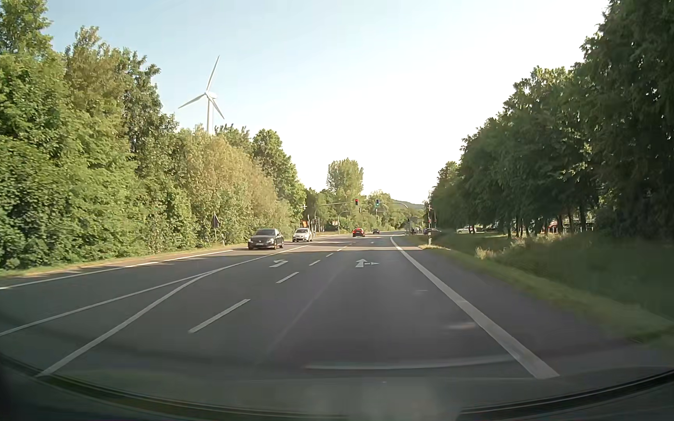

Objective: Follow the waypoints while adhering to traffic rules and regulations

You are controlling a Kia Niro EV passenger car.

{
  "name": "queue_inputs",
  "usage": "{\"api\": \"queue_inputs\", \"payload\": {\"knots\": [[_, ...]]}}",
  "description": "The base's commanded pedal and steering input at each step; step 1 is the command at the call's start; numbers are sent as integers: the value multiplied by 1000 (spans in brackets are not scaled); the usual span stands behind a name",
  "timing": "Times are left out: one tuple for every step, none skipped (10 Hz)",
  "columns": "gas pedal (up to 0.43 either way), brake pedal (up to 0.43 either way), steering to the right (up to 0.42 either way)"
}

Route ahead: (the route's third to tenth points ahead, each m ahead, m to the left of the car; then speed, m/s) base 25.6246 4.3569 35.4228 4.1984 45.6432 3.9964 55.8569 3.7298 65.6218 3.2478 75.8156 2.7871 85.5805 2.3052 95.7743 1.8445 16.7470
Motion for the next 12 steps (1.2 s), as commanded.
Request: {"api": "queue_inputs", "payload": {"knots": [[169,6,6],[169,6,6],[169,6,6],[169,6,6],[169,6,6],[150,6,6],[150,6,6],[150,6,6],[150,6,6],[150,6,6],[150,6,6],[150,6,5]]}}
